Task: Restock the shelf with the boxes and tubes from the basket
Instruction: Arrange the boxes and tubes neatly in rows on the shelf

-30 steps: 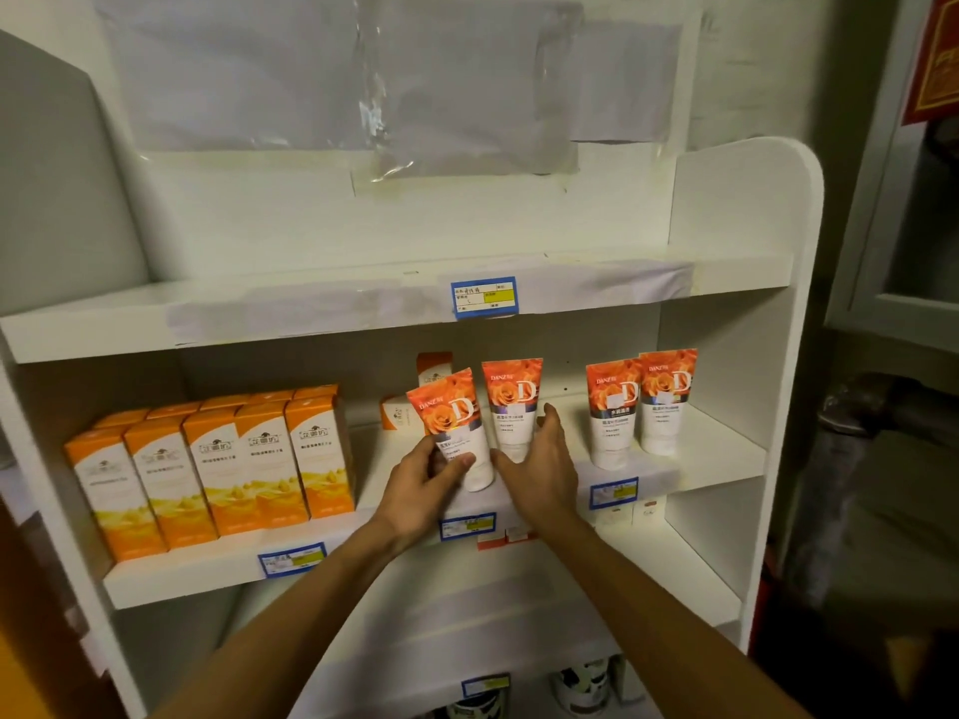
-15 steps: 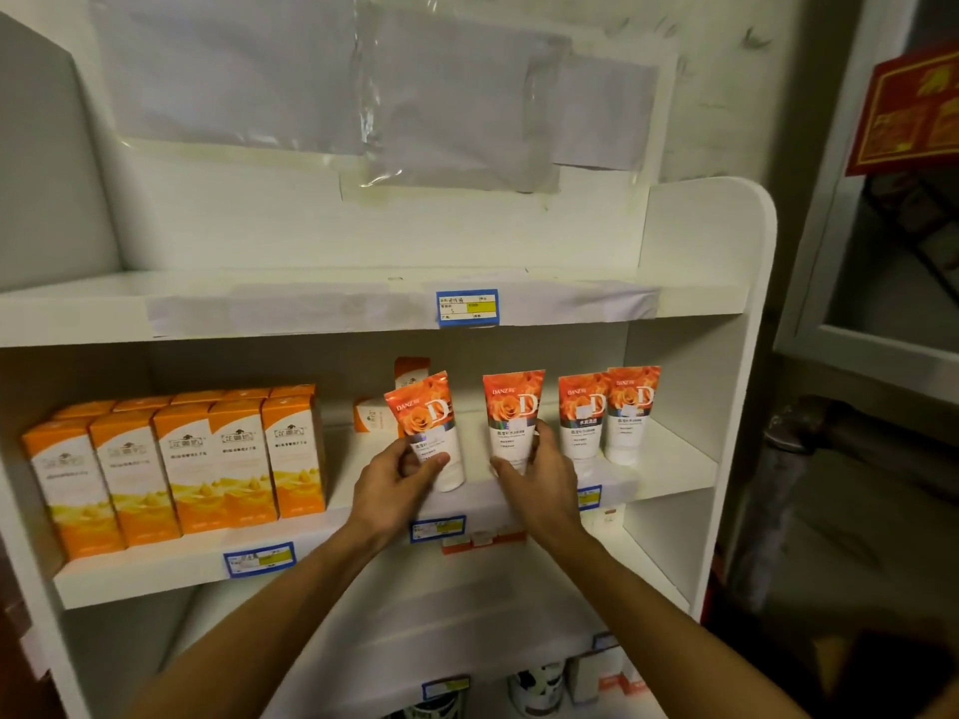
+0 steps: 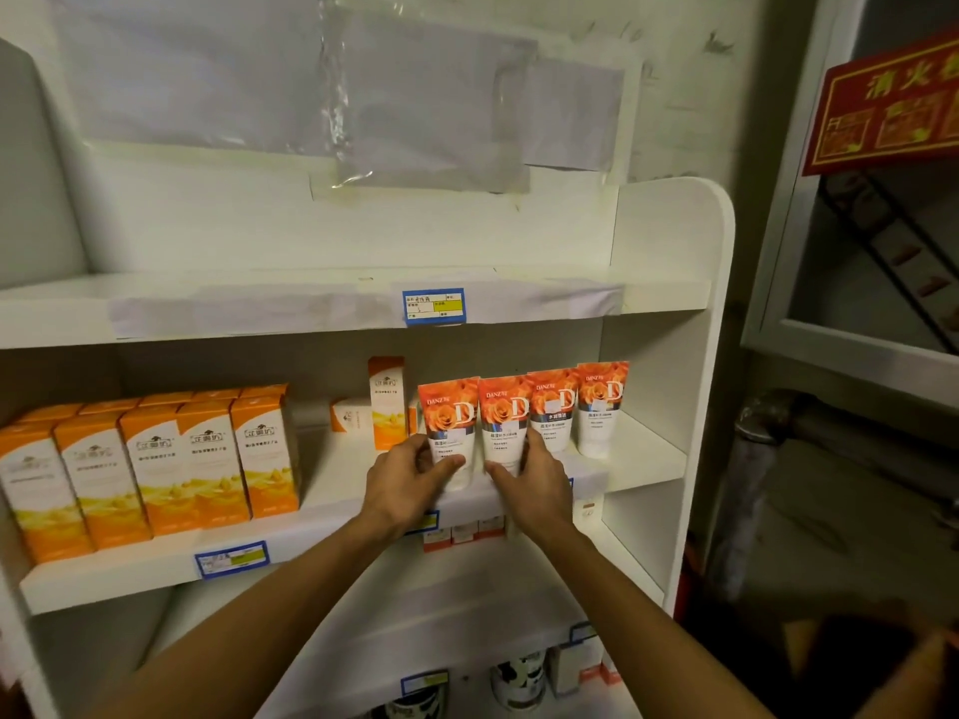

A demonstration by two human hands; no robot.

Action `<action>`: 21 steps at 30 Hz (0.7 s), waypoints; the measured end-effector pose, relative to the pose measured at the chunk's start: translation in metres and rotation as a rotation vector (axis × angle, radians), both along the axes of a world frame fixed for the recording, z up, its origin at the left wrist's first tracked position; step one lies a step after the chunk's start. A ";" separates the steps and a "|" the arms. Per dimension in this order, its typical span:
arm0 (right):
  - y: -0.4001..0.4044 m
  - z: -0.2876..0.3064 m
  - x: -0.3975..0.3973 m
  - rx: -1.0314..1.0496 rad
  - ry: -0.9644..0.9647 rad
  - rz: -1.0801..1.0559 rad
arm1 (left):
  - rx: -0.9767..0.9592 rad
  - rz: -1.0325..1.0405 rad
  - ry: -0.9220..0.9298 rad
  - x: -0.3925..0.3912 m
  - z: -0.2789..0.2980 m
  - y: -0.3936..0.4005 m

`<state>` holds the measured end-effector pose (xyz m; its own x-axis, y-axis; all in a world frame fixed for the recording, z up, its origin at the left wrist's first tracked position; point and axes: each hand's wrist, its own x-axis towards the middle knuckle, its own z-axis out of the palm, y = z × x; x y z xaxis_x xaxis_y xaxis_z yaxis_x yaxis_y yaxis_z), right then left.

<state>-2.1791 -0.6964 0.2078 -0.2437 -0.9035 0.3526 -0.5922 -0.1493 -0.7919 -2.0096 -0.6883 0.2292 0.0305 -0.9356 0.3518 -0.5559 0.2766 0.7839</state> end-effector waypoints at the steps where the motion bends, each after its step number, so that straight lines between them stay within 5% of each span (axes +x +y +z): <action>1: 0.000 -0.001 0.000 -0.003 -0.001 -0.001 | 0.001 0.005 0.001 0.000 -0.001 0.000; 21: 0.013 -0.025 0.004 -0.174 -0.207 0.036 | 0.048 0.038 -0.163 0.013 0.004 0.019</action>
